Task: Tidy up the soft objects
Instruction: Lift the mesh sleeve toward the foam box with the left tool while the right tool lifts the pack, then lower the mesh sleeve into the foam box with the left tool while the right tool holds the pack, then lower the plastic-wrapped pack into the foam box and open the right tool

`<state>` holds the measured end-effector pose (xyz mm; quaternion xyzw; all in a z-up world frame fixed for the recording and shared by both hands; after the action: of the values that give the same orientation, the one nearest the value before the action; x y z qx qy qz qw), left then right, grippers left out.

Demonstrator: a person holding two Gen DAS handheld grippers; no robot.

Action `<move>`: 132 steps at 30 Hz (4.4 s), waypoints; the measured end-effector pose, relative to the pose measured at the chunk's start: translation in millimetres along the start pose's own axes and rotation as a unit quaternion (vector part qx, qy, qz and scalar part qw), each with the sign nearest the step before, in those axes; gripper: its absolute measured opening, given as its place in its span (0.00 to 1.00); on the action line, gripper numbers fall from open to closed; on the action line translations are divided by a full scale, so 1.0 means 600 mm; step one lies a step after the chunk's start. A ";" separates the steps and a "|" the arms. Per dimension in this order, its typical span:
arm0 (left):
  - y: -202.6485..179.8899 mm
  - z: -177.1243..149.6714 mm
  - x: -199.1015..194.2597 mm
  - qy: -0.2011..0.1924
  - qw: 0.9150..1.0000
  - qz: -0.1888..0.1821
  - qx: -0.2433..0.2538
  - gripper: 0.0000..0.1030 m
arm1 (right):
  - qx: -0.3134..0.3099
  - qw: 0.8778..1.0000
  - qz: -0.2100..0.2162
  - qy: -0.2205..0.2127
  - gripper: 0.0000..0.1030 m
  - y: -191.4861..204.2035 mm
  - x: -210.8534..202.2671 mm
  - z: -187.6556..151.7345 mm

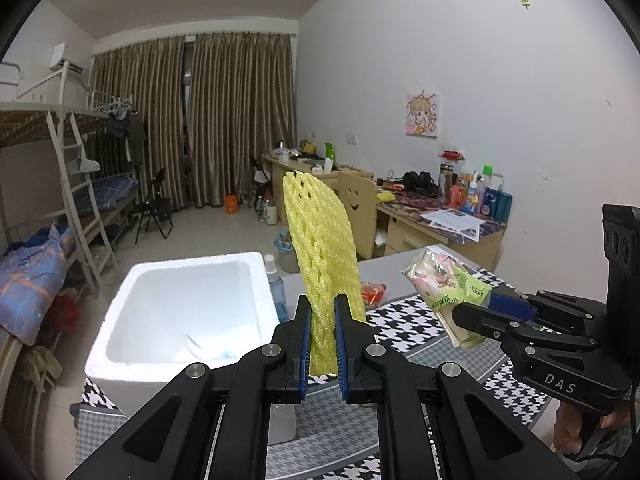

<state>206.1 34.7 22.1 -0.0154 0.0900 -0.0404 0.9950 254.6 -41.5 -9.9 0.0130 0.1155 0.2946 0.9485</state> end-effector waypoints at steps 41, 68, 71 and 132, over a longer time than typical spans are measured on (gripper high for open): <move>0.111 0.037 -0.004 -0.026 0.995 0.097 -0.012 0.11 | -0.018 0.997 0.076 0.004 0.30 0.104 0.077 0.051; 0.179 0.010 0.024 0.005 0.991 0.136 -0.017 0.11 | -0.032 0.994 0.098 0.025 0.31 0.158 0.118 0.048; 0.181 0.008 0.028 0.010 0.991 0.135 -0.019 0.11 | -0.034 0.994 0.099 0.028 0.31 0.162 0.124 0.049; 0.261 0.003 -0.055 -0.026 0.979 0.201 -0.036 0.99 | -0.056 0.989 0.128 0.057 0.76 0.236 0.189 0.029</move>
<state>186.2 193.5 23.7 -0.0336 0.0672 0.1642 0.9836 270.5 139.8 -3.8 -0.0422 0.1505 0.4199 0.8940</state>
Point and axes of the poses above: each gripper's, at about its wrist camera, not at the fingertips, and x roughly the way its jaws point, y to its left, z to its top, the point moved 9 cm from there along x, roughly the way its jaws point, and after that the axes turned 13 degrees about -y, right-handed, at the moved point
